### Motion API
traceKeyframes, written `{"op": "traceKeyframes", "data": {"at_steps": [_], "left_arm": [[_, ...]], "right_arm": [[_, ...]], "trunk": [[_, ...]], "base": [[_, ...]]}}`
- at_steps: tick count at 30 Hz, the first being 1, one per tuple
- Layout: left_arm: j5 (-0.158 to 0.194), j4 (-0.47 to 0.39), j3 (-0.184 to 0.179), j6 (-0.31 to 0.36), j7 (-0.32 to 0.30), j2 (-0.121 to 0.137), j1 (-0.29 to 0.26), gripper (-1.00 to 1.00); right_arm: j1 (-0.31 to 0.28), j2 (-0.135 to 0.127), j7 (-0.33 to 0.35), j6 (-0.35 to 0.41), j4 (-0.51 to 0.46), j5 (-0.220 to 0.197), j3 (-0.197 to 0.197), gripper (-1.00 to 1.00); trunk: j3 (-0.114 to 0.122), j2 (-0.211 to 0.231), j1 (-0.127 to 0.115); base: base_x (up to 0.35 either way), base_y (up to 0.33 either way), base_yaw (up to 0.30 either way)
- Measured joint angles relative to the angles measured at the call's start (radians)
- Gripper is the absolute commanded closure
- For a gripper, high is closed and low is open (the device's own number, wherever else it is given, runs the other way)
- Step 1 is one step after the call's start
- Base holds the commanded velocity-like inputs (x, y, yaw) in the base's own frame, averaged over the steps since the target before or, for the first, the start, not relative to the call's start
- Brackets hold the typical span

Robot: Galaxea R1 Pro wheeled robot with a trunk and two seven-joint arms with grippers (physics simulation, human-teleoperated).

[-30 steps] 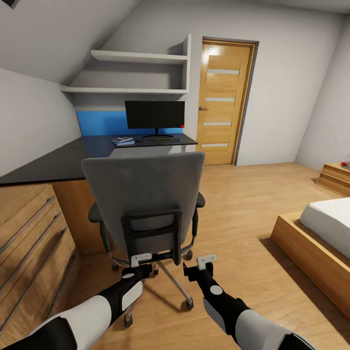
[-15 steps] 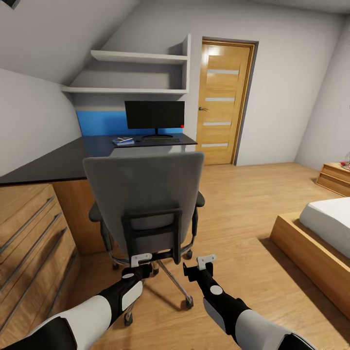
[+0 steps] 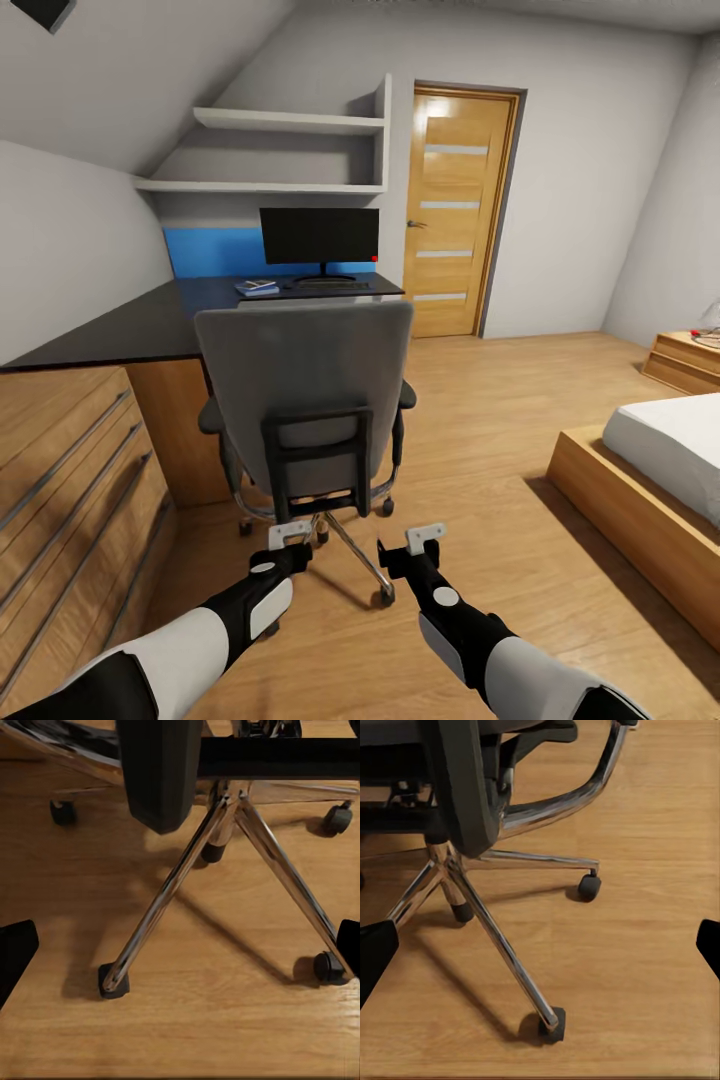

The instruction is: In the bedroom, organize the workspace by keeping the computer under the desk, ensuring the monitor is on the desk, placing the keyboard on the desk next to the monitor, placing the mouse on the desk next to the keyboard, moving the folder from the swivel chair onto the desk next to the mouse, stacking the notebook on top of the folder with the pen on top of the notebook, and positioning the swivel chair next to the desk.

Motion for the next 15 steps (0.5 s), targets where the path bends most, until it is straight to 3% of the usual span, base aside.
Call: {"op": "traceKeyframes", "data": {"at_steps": [4, 10, 14, 15], "left_arm": [[0.003, 0.012, 0.001, -0.001, 0.003, 0.002, 0.000, -1.00], [0.010, 0.124, 0.005, -0.042, 0.005, 0.003, 0.001, -1.00], [0.032, 0.190, 0.013, -0.094, 0.009, 0.024, 0.001, -1.00], [0.056, 0.200, 0.015, -0.101, 0.009, 0.036, 0.001, -1.00]], "right_arm": [[0.000, -0.003, -0.001, 0.003, 0.001, -0.004, -0.005, -1.00], [0.000, -0.008, -0.018, 0.008, 0.004, -0.009, -0.024, -1.00], [0.000, -0.017, -0.083, 0.006, 0.002, -0.015, -0.098, -1.00], [0.000, -0.019, -0.103, 0.005, 0.001, -0.016, -0.131, -1.00]], "trunk": [[0.000, 0.000, 0.000], [0.000, 0.000, 0.000], [0.000, 0.000, 0.000], [0.000, 0.000, 0.000]], "base": [[-0.015, 0.000, 0.000], [-0.002, 0.000, 0.000], [0.000, 0.000, 0.000], [0.000, 0.000, 0.000]]}}
